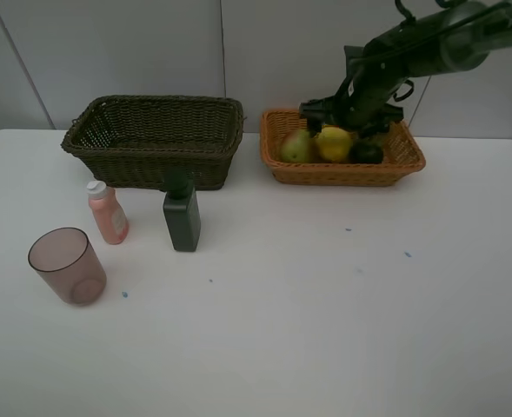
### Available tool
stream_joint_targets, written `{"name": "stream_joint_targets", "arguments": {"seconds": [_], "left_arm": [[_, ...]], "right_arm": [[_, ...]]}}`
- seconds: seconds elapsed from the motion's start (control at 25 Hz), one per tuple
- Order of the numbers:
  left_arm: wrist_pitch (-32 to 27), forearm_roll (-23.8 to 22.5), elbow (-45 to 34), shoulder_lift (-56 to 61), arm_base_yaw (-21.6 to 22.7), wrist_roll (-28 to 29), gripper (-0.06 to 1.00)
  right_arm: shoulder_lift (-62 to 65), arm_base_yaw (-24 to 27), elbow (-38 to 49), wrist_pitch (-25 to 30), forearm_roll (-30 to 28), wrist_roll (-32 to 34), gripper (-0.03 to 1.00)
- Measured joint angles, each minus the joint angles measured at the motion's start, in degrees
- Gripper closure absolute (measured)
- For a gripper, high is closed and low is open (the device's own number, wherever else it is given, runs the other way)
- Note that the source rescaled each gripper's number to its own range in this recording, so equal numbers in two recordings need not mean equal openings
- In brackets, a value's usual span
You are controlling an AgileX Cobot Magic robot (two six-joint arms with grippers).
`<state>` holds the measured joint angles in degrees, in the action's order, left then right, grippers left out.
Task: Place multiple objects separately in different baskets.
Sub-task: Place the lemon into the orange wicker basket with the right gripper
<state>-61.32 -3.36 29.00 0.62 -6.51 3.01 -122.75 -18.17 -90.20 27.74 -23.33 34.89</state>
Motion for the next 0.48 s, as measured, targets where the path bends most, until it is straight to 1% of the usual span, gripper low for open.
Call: {"name": "stream_joint_targets", "arguments": {"seconds": [0.08,0.16,0.48], "left_arm": [[0.0,0.0,0.0,0.0,0.0,0.0,-0.06],[0.0,0.0,0.0,0.0,0.0,0.0,-0.06],[0.0,0.0,0.0,0.0,0.0,0.0,-0.06]], "right_arm": [[0.0,0.0,0.0,0.0,-0.6,-0.1,0.01],[0.0,0.0,0.0,0.0,-0.8,-0.1,-0.01],[0.0,0.0,0.0,-0.6,-0.8,-0.1,-0.02]]}}
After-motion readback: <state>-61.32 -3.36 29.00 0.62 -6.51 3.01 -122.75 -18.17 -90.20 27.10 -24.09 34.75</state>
